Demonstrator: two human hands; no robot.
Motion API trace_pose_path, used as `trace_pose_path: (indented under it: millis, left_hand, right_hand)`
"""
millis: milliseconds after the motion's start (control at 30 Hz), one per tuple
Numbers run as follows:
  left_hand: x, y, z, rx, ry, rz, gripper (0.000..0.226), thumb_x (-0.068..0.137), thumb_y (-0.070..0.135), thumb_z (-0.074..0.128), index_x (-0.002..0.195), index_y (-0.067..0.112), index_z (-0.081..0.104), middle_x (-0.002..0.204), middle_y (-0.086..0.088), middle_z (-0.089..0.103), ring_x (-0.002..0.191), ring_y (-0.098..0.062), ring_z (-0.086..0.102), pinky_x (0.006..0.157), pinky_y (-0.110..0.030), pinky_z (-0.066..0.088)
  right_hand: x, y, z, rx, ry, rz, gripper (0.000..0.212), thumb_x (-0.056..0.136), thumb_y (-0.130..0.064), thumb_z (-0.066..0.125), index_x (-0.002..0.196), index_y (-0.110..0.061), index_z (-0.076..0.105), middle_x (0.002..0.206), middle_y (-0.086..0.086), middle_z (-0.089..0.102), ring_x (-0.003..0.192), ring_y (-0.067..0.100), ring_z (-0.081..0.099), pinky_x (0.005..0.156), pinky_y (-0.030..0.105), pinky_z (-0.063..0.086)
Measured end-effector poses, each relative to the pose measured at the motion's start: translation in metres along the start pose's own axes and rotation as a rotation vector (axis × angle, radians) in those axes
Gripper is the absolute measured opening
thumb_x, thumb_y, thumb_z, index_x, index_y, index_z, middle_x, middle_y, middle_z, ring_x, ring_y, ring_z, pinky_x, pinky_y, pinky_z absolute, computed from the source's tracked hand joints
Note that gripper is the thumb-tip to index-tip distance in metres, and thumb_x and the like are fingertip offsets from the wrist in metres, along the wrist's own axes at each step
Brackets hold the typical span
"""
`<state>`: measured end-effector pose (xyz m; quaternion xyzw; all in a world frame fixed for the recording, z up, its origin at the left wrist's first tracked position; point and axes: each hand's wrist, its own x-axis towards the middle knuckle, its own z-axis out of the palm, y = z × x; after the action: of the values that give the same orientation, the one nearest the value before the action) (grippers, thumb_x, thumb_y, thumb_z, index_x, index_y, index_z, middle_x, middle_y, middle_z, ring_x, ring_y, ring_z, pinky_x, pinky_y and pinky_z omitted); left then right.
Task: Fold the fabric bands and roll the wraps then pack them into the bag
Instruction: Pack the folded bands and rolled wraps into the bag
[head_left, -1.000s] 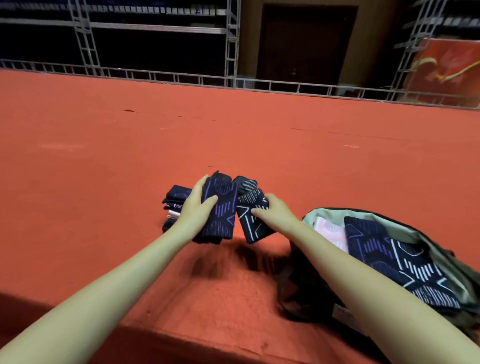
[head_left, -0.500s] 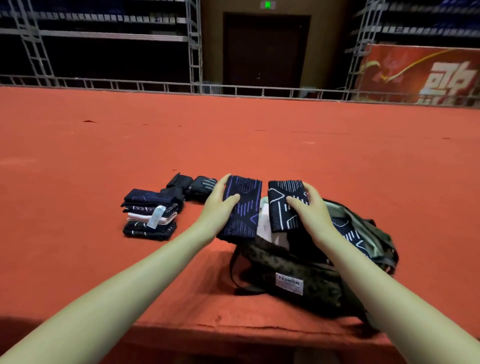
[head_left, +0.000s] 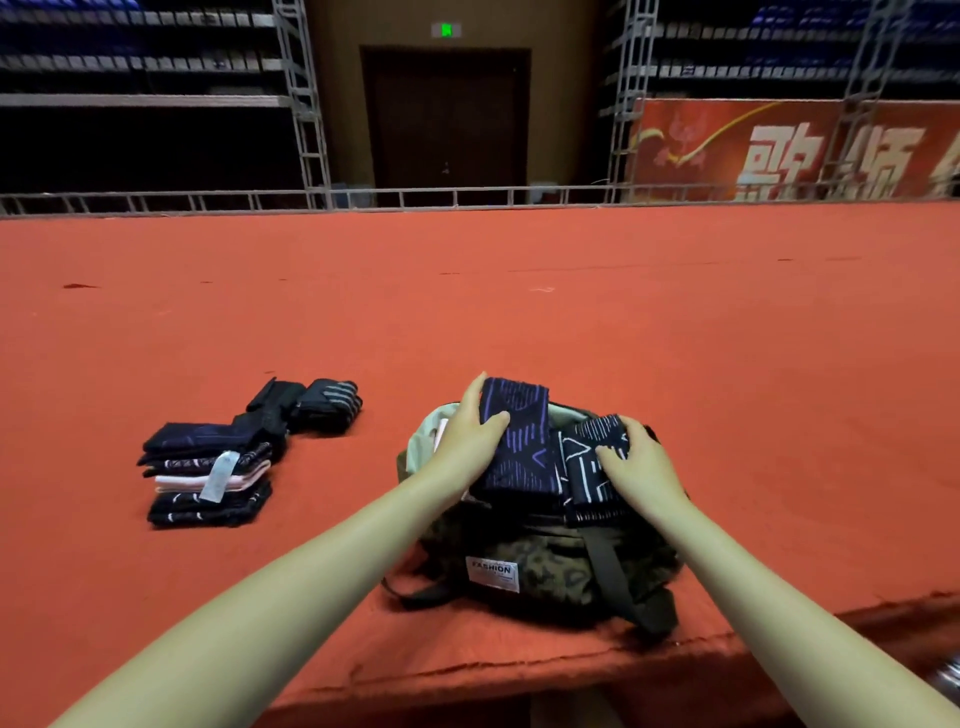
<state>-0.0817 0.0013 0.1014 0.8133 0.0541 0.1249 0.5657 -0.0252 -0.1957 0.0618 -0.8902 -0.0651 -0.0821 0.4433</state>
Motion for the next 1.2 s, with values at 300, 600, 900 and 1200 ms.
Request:
trace_pose_path:
  millis: [300,600,900,1200]
  left_hand:
    - [0.018,0.004,0.020,-0.001,0.025,-0.068,0.063,0.096,0.015,0.045,0.150,0.023,0.014,0.134,-0.002,0.049,0.099,-0.011,0.052,0.084,-0.022,0.040]
    - [0.027,0.010,0.031,-0.055,0.010,-0.046,0.062,0.096,0.018,0.046,0.149,0.026,0.017,0.138,0.001,0.045,0.104,-0.011,0.053,0.087,-0.024,0.043]
    - [0.026,0.009,0.077,0.071,-0.029,0.095,0.053,0.094,0.016,0.047,0.143,0.028,0.029,0.140,-0.002,0.045,0.124,-0.017,0.045,0.102,-0.028,0.036]
    - [0.026,-0.008,0.091,0.648,-0.131,0.236,0.048,0.097,0.039,0.038,0.143,0.025,0.037,0.137,-0.013,0.034,0.131,-0.027,0.033,0.103,-0.035,0.032]
  right_hand:
    - [0.007,0.005,0.010,-0.200,0.015,-0.077,0.065,0.090,-0.023,0.058,0.146,-0.014,0.027,0.141,0.011,0.042,0.130,0.027,0.041,0.101,0.035,0.036]
    - [0.017,0.018,-0.022,-0.492,0.317,-0.236,0.049,0.083,-0.036,0.065,0.127,-0.018,0.055,0.108,0.006,0.053,0.107,0.028,0.049,0.075,0.039,0.045]
    - [0.038,0.024,-0.062,0.049,-0.099,-0.030,0.020,0.089,-0.026,0.062,0.082,-0.010,0.071,0.073,-0.001,0.064,0.068,0.012,0.053,0.060,0.025,0.038]
    - [0.048,0.005,-0.062,0.062,0.111,-0.056,0.024,0.090,-0.036,0.059,0.096,-0.021,0.076,0.099,-0.005,0.073,0.094,0.013,0.063,0.074,0.027,0.044]
